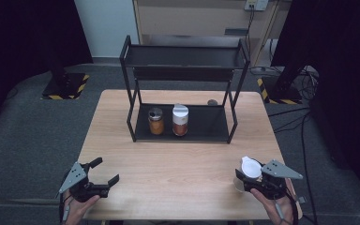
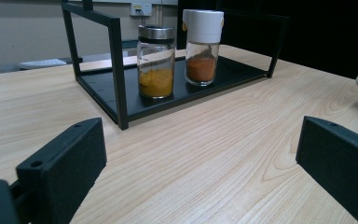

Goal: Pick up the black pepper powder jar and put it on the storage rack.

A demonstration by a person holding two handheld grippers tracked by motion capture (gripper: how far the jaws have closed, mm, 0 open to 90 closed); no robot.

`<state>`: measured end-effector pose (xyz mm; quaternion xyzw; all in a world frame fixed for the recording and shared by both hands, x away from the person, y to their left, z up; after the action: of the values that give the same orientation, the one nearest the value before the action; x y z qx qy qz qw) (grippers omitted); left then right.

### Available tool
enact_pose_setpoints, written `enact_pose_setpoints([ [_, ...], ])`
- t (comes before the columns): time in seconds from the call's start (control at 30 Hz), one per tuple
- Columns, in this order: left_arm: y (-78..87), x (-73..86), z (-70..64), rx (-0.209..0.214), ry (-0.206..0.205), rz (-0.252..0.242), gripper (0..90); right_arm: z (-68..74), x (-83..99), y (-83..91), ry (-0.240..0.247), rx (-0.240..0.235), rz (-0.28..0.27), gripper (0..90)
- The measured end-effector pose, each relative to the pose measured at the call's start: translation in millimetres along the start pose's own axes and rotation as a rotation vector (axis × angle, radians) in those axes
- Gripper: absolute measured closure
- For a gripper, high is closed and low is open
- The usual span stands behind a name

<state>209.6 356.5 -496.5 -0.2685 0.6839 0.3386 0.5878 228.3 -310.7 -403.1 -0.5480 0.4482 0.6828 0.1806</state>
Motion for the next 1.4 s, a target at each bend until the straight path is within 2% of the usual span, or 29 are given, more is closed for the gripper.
enact_pose_setpoints([
  [0.2, 0.1, 0.1, 0.3, 0.001, 0.001, 0.0, 0.5, 2.0, -15.1, -11.7, 0.016, -0.032, 0.0, 30.5],
  [0.33, -0.1, 0.1, 0.4, 0.004, -0.001, 0.001, 0.5, 0.9, -24.3, -21.8, 0.006, -0.045, -0.003, 30.5],
  [0.57, 0.4, 0.7, 1.0, 0.004, 0.004, -0.004, 0.5, -2.0, -40.7, -37.6, 0.012, -0.052, -0.007, 30.5],
  [0.9, -0.1, 0.8, 1.2, 0.006, 0.004, 0.0, 0.5, -7.5, -64.8, -50.9, 0.019, -0.065, -0.029, 30.5],
  [1.4, -1.2, 1.4, 2.0, 0.018, 0.005, 0.007, 0.7, -11.6, -105.5, -83.0, 0.045, -0.057, -0.026, 30.5],
])
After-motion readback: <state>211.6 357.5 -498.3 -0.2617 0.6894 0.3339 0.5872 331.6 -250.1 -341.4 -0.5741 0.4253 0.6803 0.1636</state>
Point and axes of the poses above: each handheld gripper's, and its own axes: y roughly backward along the jaws, x roughly out of its underside, z roughly to its left, the point moved 5 cm from there along -y, roughly forward along the jaws, and after that the axes turned 3 degrees about -z, right-handed, at the moved point
